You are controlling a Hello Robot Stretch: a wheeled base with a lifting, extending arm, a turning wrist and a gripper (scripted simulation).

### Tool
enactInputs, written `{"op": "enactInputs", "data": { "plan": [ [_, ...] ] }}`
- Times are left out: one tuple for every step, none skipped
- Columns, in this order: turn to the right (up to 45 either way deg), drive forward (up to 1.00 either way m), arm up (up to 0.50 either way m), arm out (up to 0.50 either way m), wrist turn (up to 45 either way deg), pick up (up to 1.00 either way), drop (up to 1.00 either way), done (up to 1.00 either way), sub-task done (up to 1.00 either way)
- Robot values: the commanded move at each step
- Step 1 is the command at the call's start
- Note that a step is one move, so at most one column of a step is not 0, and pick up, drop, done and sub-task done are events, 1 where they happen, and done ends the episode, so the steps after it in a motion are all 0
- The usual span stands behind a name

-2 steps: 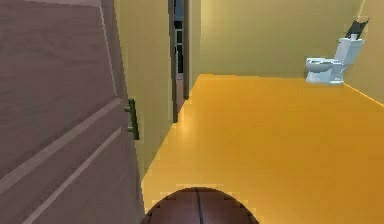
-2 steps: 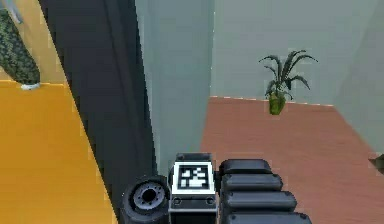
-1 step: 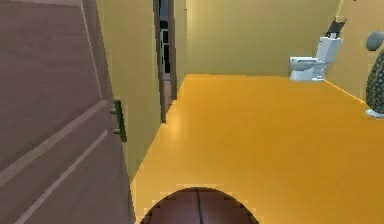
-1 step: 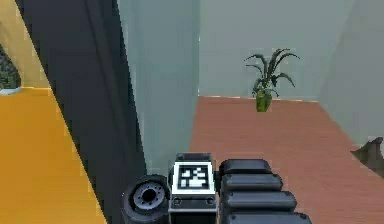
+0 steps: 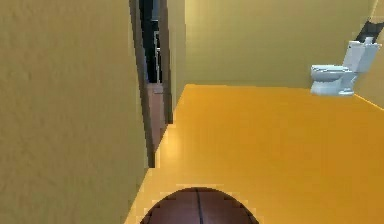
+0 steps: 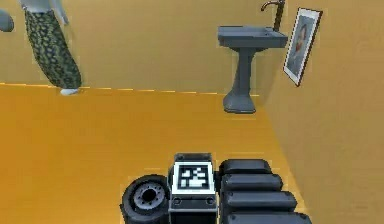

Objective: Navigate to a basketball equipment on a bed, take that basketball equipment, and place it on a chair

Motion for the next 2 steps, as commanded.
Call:
{"op": "enactInputs", "data": {
  "plan": [
    [0.0,0.15,0.00,0.00,0.0,0.00,0.00,0.00,0.00],
    [0.0,1.00,0.00,0.00,0.0,0.00,0.00,0.00,0.00]
  ]
}}
